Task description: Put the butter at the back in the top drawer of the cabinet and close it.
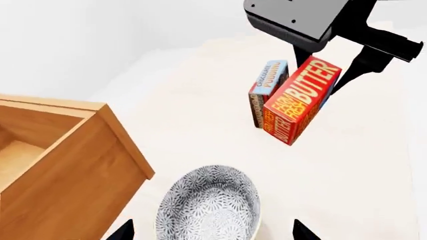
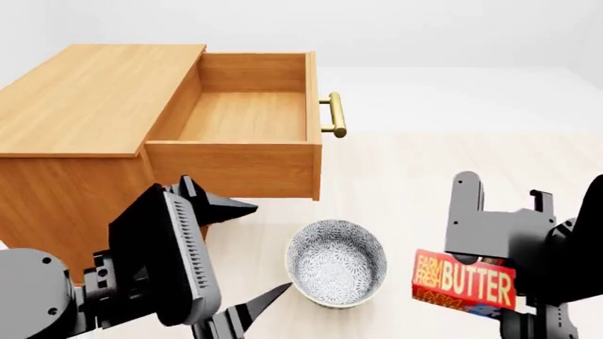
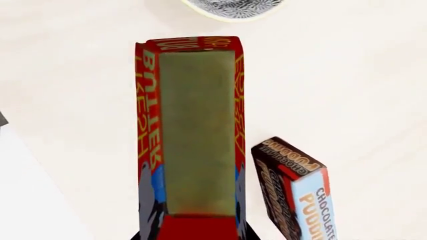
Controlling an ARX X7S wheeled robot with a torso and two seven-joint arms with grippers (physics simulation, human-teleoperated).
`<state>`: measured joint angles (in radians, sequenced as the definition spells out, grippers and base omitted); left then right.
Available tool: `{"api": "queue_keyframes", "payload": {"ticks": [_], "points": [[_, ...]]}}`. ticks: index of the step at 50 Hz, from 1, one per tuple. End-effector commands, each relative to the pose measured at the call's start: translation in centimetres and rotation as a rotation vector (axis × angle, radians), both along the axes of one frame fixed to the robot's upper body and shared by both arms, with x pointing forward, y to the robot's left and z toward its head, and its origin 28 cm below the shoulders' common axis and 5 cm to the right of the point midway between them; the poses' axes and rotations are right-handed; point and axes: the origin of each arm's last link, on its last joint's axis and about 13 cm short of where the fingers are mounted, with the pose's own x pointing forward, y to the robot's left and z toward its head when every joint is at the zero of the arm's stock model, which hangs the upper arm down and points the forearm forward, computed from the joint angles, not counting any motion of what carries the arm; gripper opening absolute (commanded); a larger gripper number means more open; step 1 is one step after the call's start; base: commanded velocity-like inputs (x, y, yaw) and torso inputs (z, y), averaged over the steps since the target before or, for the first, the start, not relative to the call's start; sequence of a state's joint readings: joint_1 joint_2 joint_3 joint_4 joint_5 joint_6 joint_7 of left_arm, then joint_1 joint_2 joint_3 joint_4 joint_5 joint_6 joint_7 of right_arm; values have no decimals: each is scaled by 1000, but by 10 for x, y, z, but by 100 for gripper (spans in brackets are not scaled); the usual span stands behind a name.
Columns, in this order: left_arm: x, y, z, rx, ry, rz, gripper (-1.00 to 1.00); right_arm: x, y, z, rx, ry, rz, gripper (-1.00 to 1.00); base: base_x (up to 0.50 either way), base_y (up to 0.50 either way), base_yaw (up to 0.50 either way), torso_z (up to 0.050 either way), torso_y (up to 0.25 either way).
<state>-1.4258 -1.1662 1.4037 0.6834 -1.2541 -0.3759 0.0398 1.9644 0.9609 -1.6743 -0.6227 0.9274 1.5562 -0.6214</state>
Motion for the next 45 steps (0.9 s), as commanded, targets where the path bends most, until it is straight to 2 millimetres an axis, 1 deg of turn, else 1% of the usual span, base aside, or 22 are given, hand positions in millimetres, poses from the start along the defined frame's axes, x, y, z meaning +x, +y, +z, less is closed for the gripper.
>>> {"api": "queue_keyframes", "payload": {"ticks": [1, 7, 16, 26, 39, 45], "points": [[4, -3, 2, 104, 41, -73, 100, -2, 13, 17, -48, -64, 41, -100, 0, 0, 0, 0, 0], [7, -4, 2, 162, 69, -140, 100, -5, 20, 20, -67, -62, 62, -100, 0, 0, 0, 0, 0], [14, -6, 2, 186, 79, -195, 100, -9, 27, 24, -76, -64, 93, -100, 0, 0, 0, 0, 1], [25, -11, 4, 216, 93, -216, 100, -10, 35, 27, -71, -74, 125, -100, 0, 0, 0, 1, 1], [36, -15, 14, 192, 85, -224, 100, -11, 46, 32, -60, -95, 177, -100, 0, 0, 0, 0, 1], [39, -16, 14, 200, 85, -226, 100, -11, 49, 34, -60, -99, 190, -100, 0, 0, 0, 2, 0]]}}
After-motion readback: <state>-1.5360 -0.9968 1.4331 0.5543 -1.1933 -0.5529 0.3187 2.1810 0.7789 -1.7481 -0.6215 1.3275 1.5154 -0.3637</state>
